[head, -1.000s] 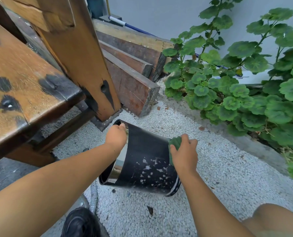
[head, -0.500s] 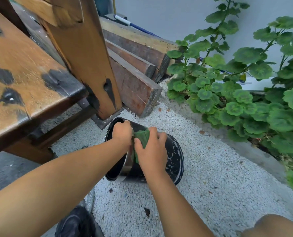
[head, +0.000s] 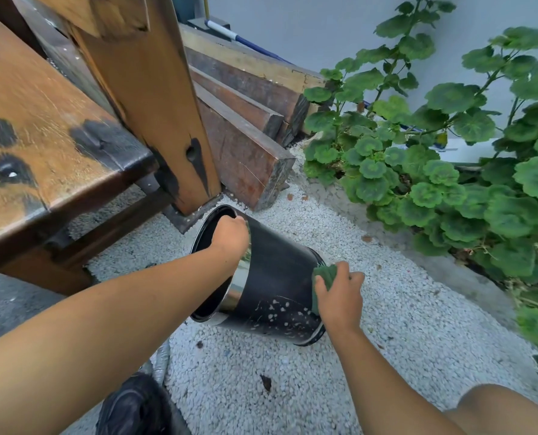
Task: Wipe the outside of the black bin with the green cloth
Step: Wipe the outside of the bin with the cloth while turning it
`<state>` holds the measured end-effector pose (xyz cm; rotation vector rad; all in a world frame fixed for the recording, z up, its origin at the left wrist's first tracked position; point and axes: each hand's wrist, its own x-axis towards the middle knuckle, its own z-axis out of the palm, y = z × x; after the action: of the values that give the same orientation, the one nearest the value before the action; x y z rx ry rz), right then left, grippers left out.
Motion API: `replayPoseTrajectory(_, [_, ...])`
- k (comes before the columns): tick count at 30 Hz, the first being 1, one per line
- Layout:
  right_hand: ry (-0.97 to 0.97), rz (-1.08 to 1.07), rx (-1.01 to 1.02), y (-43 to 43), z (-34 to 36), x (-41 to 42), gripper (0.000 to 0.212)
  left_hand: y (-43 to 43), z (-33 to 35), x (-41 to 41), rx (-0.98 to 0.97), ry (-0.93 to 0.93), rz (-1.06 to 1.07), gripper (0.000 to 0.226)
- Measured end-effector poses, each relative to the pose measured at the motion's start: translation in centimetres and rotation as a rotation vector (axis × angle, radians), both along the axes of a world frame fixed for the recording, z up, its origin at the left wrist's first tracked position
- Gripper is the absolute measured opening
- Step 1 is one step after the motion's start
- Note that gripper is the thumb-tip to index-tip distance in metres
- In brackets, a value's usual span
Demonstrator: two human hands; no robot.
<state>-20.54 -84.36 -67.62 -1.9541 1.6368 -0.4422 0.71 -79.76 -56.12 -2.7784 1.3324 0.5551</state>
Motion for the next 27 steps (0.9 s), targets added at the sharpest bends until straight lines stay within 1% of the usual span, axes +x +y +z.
replayPoseTrajectory(1, [-0.028, -0.002, -0.015, -0.1, 0.4, -0.1, 0.025, -0.4, 0.1, -0.2, -0.067, 0.051, 0.081, 0.13])
replayPoseTrajectory(2, [-0.063, -0.001, -0.034, -0.1, 0.9, 0.1, 0.025, -0.6, 0.3, -0.4, 0.003, 0.005, -0.011, 0.13])
replayPoseTrajectory(3, [-0.105, -0.001, -0.054, 0.1, 1.6, 0.3, 0.025, -0.5, -0.5, -0.2, 0.105, -0.144, -0.222, 0.114])
replayPoseTrajectory(4, [-0.155, 0.0, -0.076, 0.5, 2.4, 0.8, 0.026, -0.2, -0.3, -0.3, 0.187, -0.154, -0.272, 0.079])
replayPoseTrajectory(5, [-0.214, 0.004, -0.093, 1.2, 3.4, 1.3, 0.026, 0.1, 0.9, -0.7, 0.325, -0.154, -0.139, 0.046])
replayPoseTrajectory(6, [-0.279, 0.008, -0.101, 2.2, 4.4, 2.0, 0.027, -0.1, 1.0, -0.8, 0.342, -0.198, -0.178, 0.029])
replayPoseTrajectory(7, [-0.344, 0.008, -0.095, 3.2, 5.4, 2.8, 0.027, -0.2, 0.8, -0.5, 0.322, -0.091, -0.104, 0.021])
replayPoseTrajectory(8, [-0.399, 0.007, -0.084, 4.3, 6.4, 3.6, 0.027, -0.2, 0.1, -0.1, 0.29, -0.051, -0.043, 0.016])
replayPoseTrajectory(9, [-0.441, 0.012, -0.077, 5.4, 7.2, 4.3, 0.027, -0.6, -0.3, 0.1, 0.223, -0.036, 0.017, 0.014])
replayPoseTrajectory(10, [-0.463, 0.026, -0.08, 6.3, 7.8, 5.0, 0.028, -0.7, 0.4, 0.1, 0.203, 0.014, 0.093, 0.013])
replayPoseTrajectory(11, [-0.454, 0.052, -0.096, 7.1, 8.1, 5.7, 0.032, -1.1, 0.0, 0.3, 0.189, -0.036, 0.016, 0.013])
replayPoseTrajectory(12, [-0.416, 0.087, -0.124, 7.8, 8.1, 6.3, 0.036, -1.2, 0.3, 0.0, 0.194, -0.025, 0.02, 0.01])
replayPoseTrajectory(13, [-0.363, 0.124, -0.148, 8.5, 7.9, 6.7, 0.042, -1.0, 0.4, 0.1, 0.225, -0.053, -0.022, 0.01])
replayPoseTrajectory(14, [-0.313, 0.151, -0.164, 8.9, 7.4, 7.0, 0.046, -1.0, 0.6, -0.1, 0.257, -0.133, -0.05, 0.014])
replayPoseTrajectory(15, [-0.272, 0.156, -0.169, 9.1, 6.8, 7.0, 0.049, -1.1, 0.4, 0.5, 0.267, -0.229, -0.124, 0.021])
replayPoseTrajectory(18, [-0.173, 0.104, -0.143, 8.5, 4.4, 5.7, 0.051, -0.8, 0.3, 1.4, 0.37, -0.37, -0.242, 0.035])
replayPoseTrajectory(20, [-0.129, 0.059, -0.101, 7.7, 2.5, 4.1, 0.051, -0.5, 0.1, 1.8, 0.4, -0.387, -0.231, 0.035])
replayPoseTrajectory(23, [-0.088, -0.006, -0.038, 6.5, 0.2, 1.9, 0.048, -0.2, 0.2, 2.3, 0.502, -0.45, -0.332, 0.033])
replayPoseTrajectory(27, [-0.058, -0.03, -0.018, 5.5, -0.7, 0.3, 0.045, -0.1, 0.4, 1.9, 0.503, -0.454, -0.345, 0.032])
